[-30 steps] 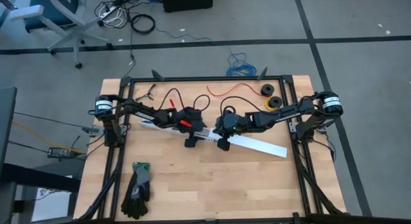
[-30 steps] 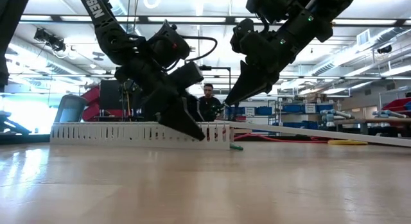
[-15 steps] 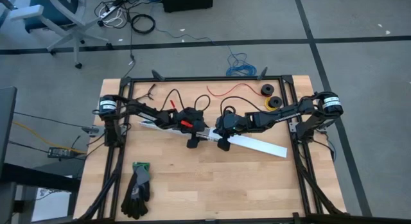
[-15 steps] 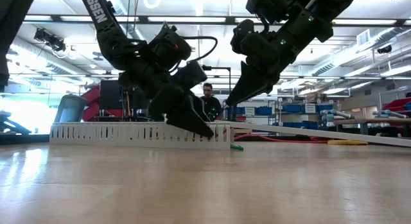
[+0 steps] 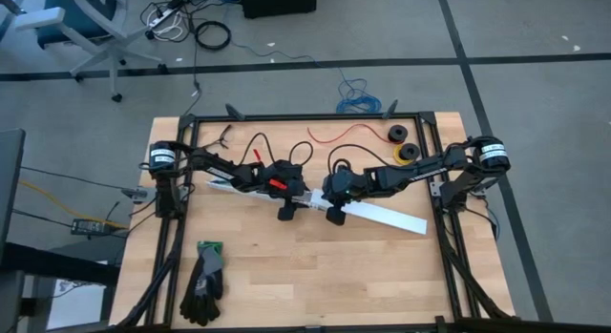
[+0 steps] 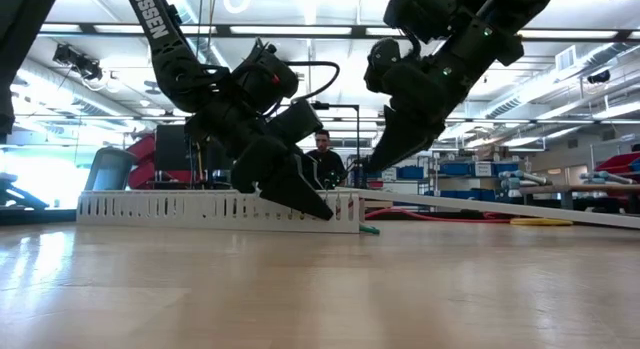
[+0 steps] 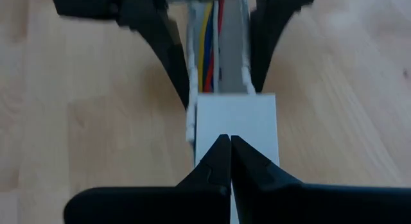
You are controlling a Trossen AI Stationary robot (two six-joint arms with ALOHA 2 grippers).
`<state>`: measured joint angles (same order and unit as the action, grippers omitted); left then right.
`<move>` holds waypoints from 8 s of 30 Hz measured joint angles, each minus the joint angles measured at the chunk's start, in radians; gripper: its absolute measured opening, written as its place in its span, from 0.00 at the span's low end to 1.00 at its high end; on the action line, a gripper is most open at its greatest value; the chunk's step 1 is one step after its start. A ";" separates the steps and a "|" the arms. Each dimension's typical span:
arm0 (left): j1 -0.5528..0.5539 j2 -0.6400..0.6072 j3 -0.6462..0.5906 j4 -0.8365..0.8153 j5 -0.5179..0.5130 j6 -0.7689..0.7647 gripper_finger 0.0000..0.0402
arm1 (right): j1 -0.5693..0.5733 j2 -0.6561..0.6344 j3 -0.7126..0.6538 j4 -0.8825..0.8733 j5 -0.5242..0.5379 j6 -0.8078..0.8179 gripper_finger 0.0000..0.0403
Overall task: Ziptie cables
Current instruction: Close the white cable duct, then close the cable duct
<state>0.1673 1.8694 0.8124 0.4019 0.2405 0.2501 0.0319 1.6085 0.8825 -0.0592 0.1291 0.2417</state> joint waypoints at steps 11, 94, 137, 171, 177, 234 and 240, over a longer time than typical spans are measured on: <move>0.000 0.000 0.000 -0.001 0.000 0.000 0.61 | 0.000 0.000 0.000 -0.066 0.000 -0.020 0.04; 0.000 0.000 0.000 -0.004 0.000 -0.021 0.61 | 0.005 0.008 -0.080 0.009 0.000 -0.025 0.57; 0.001 0.000 0.000 -0.004 -0.005 -0.027 0.61 | 0.001 -0.004 -0.080 -0.010 -0.043 -0.036 0.55; 0.000 0.000 0.000 -0.003 -0.001 -0.026 0.61 | -0.015 -0.024 -0.080 -0.075 -0.077 -0.036 0.57; 0.000 0.000 0.000 -0.002 0.000 -0.026 0.61 | -0.015 -0.020 -0.080 -0.072 -0.101 -0.038 0.57; 0.000 0.002 0.001 -0.004 -0.011 -0.022 0.61 | 0.024 -0.185 -0.080 0.076 -0.050 -0.052 0.50; 0.000 0.002 0.001 -0.004 -0.007 -0.022 0.61 | 0.035 -0.189 -0.081 -0.035 0.080 -0.030 0.44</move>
<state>0.1677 1.8709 0.8135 0.3979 0.2337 0.2279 0.0673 1.4193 0.8013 -0.0945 0.2092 0.2115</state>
